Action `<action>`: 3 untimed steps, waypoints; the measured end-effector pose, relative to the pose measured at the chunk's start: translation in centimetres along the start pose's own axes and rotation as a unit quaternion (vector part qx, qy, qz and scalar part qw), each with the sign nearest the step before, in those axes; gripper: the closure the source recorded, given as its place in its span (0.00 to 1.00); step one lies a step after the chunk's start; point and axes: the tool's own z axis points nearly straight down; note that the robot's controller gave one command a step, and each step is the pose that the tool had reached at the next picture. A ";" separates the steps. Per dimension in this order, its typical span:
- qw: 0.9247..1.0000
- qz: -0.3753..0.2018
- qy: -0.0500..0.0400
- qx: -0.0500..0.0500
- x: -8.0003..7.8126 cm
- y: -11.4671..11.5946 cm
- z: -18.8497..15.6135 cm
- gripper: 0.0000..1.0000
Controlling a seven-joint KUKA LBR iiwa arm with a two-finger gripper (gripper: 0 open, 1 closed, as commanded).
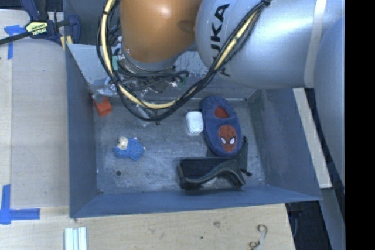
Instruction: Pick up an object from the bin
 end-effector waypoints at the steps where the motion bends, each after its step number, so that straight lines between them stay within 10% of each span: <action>1: 0.974 -0.224 0.003 -0.003 6.7 2.1 14.1 0.00; 2: 0.994 -0.107 0.000 0.001 8.4 -4.7 15.8 0.00; 3: 0.994 -0.108 0.000 0.001 8.2 -4.5 15.7 1.00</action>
Offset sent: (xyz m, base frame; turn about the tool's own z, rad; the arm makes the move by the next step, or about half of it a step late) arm -0.0520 -0.0434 -0.1385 -0.4536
